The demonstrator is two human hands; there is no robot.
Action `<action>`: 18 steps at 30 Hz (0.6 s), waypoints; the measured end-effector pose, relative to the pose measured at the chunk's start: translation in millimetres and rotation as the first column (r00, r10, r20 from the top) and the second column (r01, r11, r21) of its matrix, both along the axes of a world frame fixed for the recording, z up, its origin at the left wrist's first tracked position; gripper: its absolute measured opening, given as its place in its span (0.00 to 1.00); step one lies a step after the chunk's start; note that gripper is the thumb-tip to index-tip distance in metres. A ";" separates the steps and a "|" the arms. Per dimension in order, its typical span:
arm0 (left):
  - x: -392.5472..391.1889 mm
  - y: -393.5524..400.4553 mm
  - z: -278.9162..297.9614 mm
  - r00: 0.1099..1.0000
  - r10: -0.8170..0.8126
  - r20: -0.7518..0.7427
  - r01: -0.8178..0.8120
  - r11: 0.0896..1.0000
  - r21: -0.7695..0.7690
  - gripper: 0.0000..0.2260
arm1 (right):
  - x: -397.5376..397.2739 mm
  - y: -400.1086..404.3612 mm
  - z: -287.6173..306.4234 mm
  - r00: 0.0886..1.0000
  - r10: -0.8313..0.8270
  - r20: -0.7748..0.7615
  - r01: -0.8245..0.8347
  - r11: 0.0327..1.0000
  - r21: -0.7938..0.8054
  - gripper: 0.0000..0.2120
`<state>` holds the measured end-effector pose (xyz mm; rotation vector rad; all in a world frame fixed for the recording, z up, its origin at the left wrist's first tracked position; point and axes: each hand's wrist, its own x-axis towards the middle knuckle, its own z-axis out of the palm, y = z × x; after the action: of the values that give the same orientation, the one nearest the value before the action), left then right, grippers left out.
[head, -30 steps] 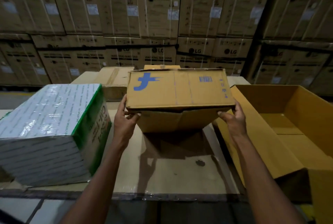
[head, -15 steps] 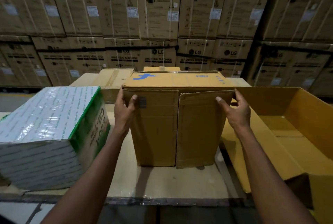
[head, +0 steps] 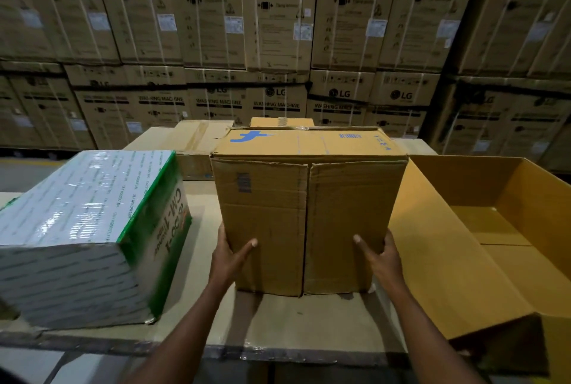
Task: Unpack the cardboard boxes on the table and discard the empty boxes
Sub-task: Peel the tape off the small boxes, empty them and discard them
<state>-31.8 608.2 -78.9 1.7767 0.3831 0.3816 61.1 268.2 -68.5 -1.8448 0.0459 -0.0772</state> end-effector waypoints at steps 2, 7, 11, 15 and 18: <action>-8.0 -3.0 -25.9 0.992 -0.023 -0.124 0.017 0.998 -0.053 0.44 | -1.7 -4.3 -18.7 0.998 0.038 -0.058 -0.039 0.999 -0.015 0.54; -16.1 -17.5 -36.5 0.992 0.060 -0.111 -0.065 0.997 -0.045 0.35 | -4.6 -4.0 -15.9 0.998 0.021 -0.056 -0.022 1.000 -0.017 0.38; -11.6 -14.4 -27.5 0.990 0.137 -0.038 -0.137 0.991 -0.005 0.35 | -6.5 -3.0 0.5 0.999 -0.044 0.017 0.044 0.999 -0.001 0.28; -4.0 -14.8 -3.5 0.980 0.183 -0.083 -0.177 0.982 0.065 0.34 | -2.6 -6.1 16.3 0.992 -0.114 0.056 0.116 0.993 -0.028 0.23; 4.9 -11.0 6.8 0.985 0.138 -0.106 -0.123 0.982 0.143 0.30 | 1.8 -7.4 22.9 0.986 -0.157 0.057 0.162 0.981 -0.109 0.24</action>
<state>-26.9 597.2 -72.1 1.9179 0.5696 0.4069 62.9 260.8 -45.6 -1.9500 0.1592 -0.2405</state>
